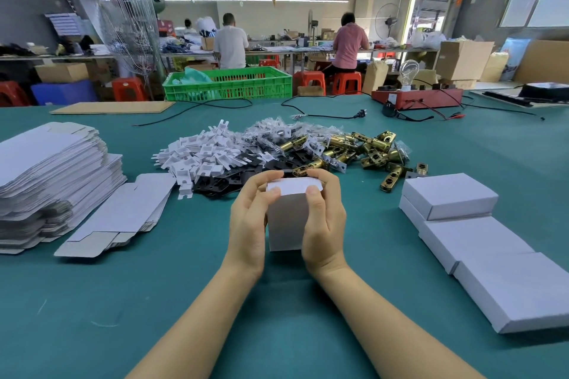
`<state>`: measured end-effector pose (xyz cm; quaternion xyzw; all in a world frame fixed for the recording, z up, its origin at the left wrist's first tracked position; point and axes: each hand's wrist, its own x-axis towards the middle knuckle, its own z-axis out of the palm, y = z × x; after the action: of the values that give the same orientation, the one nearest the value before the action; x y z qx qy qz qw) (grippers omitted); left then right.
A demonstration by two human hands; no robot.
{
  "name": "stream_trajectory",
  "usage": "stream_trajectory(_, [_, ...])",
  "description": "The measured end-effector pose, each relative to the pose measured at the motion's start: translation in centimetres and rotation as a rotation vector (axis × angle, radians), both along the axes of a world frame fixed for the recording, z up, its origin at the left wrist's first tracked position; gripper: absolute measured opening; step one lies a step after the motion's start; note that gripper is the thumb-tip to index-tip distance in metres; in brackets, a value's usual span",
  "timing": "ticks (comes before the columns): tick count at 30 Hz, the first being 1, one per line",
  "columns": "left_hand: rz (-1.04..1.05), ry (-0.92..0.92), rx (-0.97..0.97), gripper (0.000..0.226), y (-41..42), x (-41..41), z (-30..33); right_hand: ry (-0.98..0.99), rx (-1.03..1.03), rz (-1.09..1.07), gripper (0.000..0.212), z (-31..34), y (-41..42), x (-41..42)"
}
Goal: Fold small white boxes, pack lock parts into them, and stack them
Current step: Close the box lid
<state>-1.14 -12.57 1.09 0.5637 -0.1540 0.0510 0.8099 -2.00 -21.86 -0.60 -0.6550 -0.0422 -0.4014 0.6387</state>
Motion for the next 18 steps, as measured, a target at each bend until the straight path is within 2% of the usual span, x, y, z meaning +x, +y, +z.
stream_trajectory(6, [0.171,-0.199,0.219,0.021,-0.3,-0.3,-0.7,0.015,-0.038,-0.018,0.033,-0.2,-0.1,0.1])
stream_trajectory(12, [0.208,-0.230,0.298,0.022,-0.5,0.2,-1.1,0.035,-0.076,-0.045,0.021,-0.3,-0.2,0.3])
stream_trajectory(18, [0.262,-0.283,0.363,0.022,-0.6,0.3,-1.4,0.015,-0.113,-0.086,0.025,-0.3,-0.1,0.3])
